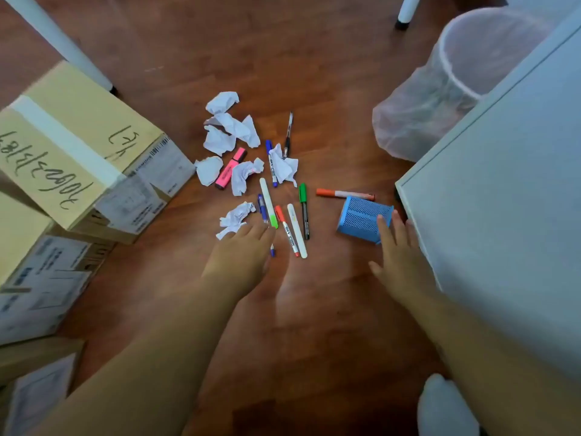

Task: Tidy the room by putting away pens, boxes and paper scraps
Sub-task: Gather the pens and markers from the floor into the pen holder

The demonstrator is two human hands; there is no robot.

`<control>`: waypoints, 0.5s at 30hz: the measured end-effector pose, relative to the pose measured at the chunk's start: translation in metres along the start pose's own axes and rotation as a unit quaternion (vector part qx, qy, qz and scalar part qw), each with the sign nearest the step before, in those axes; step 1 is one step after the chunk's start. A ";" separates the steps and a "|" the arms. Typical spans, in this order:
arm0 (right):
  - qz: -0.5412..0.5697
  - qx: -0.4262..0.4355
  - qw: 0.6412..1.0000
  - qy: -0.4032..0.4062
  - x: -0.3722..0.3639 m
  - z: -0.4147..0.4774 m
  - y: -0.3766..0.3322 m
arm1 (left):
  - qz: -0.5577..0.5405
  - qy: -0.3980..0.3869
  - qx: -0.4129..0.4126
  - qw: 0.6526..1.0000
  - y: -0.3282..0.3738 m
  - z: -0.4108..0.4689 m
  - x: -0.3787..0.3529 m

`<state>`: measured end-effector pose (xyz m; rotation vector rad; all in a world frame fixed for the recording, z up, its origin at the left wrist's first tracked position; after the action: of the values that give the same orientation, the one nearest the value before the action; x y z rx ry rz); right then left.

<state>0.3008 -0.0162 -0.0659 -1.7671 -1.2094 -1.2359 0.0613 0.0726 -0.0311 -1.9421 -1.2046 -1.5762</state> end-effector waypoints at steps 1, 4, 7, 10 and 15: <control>-0.015 0.014 1.000 0.008 0.000 0.004 -0.002 | 0.024 -0.020 -0.008 0.999 0.004 0.005 -0.010; -0.002 -0.003 1.000 0.023 0.001 0.027 0.007 | 0.051 -0.029 -0.027 0.998 0.010 0.023 -0.041; -0.001 -0.006 1.000 -0.007 -0.011 0.044 0.012 | 0.060 -0.030 -0.027 0.997 0.012 0.039 -0.062; -0.012 0.013 1.000 -0.016 -0.019 0.043 0.023 | 0.080 -0.032 -0.039 0.996 0.013 0.053 -0.073; 0.093 -0.015 0.994 -0.052 -0.038 0.031 0.030 | 0.100 -0.058 -0.078 0.990 0.008 0.058 -0.086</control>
<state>0.3345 -0.0121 -0.1124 -1.9386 -1.0600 -1.0710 0.1023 0.0772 -0.1269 -2.2043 -0.9171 -1.5102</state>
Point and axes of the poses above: each hand's wrist, its own z-axis towards the middle knuckle, its own x-axis out of the back of the hand, y = z × x, the point moved 10 cm from there along z, towards the middle knuckle, and after that the axes turned 9 degrees about -z, right-handed, at the moved point
